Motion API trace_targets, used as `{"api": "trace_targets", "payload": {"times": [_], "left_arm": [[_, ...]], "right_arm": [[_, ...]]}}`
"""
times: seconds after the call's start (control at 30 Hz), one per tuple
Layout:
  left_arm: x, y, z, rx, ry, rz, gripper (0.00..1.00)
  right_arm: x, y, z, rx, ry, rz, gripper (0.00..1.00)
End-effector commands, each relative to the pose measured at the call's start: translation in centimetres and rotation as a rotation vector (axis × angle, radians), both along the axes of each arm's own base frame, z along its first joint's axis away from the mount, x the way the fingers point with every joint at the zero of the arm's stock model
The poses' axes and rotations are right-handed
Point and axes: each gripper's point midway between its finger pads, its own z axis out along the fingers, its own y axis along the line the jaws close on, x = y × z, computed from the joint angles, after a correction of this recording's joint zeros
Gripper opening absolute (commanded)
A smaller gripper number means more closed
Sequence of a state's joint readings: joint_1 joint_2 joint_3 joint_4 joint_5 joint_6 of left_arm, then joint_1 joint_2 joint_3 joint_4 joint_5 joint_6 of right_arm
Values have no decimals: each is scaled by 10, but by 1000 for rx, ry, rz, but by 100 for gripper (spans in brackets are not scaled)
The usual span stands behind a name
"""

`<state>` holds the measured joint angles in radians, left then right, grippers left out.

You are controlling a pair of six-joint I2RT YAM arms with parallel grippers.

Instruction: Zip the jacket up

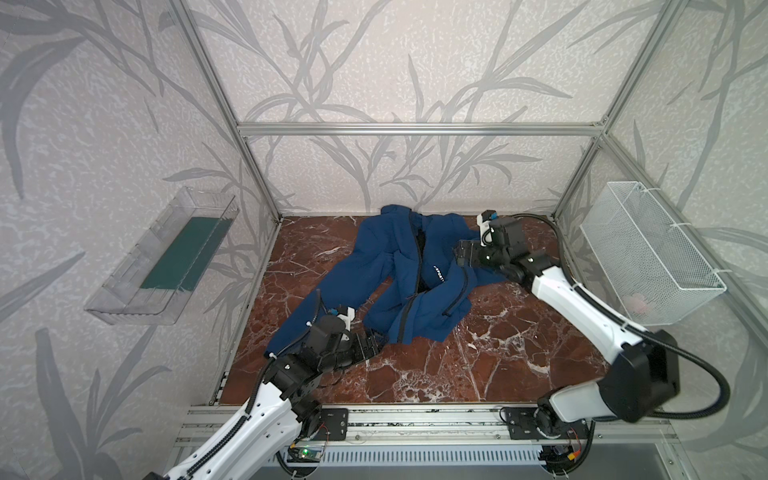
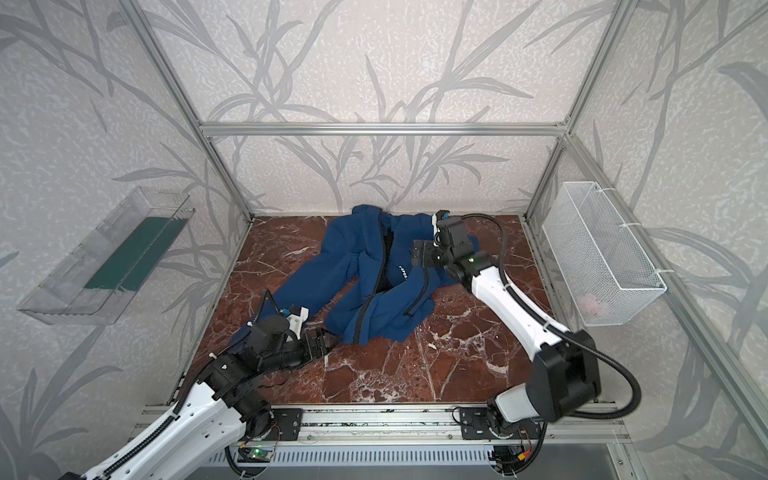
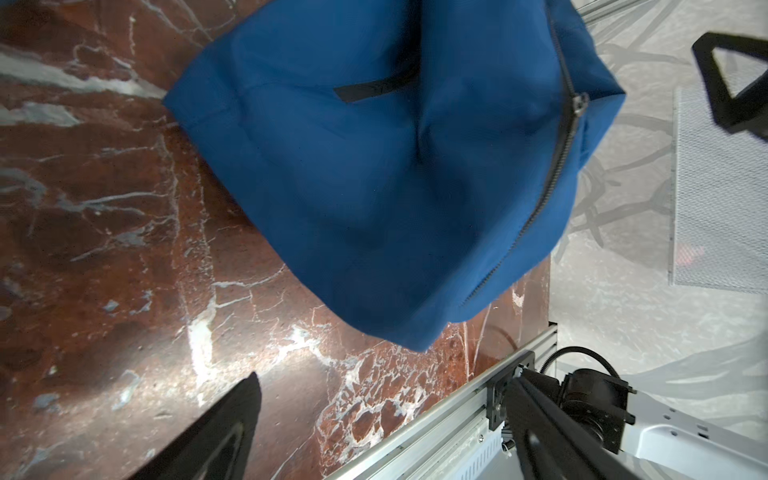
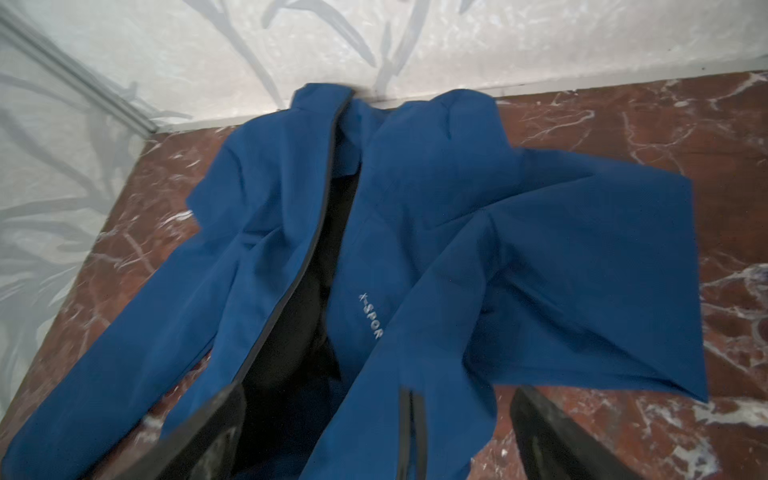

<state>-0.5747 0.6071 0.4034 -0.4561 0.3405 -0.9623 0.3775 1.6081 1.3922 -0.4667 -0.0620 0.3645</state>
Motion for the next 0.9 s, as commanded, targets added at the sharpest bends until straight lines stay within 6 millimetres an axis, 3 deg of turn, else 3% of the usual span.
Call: {"api": "trace_targets", "payload": {"times": [0.0, 0.07, 0.13, 0.2, 0.3, 0.33, 0.5, 0.6, 0.67, 0.73, 0.77, 0.87], "left_arm": [[2, 4, 4, 28, -2, 11, 94], [1, 7, -1, 38, 11, 19, 94], [2, 9, -5, 39, 23, 40, 94], [5, 11, -8, 21, 36, 70, 94], [10, 14, -21, -32, 73, 130, 94], [12, 11, -24, -64, 75, 138, 94], [20, 4, -29, -115, 70, 133, 93], [20, 2, -24, -101, 69, 101, 93], [16, -2, -20, -132, 78, 88, 93], [10, -2, -16, -148, 76, 76, 91], [4, 1, -16, -144, 80, 75, 90], [-12, 18, -18, -94, 85, 102, 89]], "right_arm": [[-35, 3, -80, -70, 442, 84, 99], [-27, 20, -103, -14, 517, 111, 99], [-23, 37, -117, 52, 558, 134, 86], [-27, 39, -121, 92, 573, 110, 53], [-47, 20, -124, 114, 529, -12, 5], [-56, 14, -124, 145, 513, -64, 0], [-139, 0, -136, 327, 430, -373, 0], [-182, 8, -148, 357, 368, -468, 0], [-198, 17, -158, 362, 377, -464, 2], [-203, 26, -164, 343, 389, -416, 19], [-204, 28, -166, 321, 401, -394, 33], [-202, 35, -163, 259, 400, -324, 62]]}}
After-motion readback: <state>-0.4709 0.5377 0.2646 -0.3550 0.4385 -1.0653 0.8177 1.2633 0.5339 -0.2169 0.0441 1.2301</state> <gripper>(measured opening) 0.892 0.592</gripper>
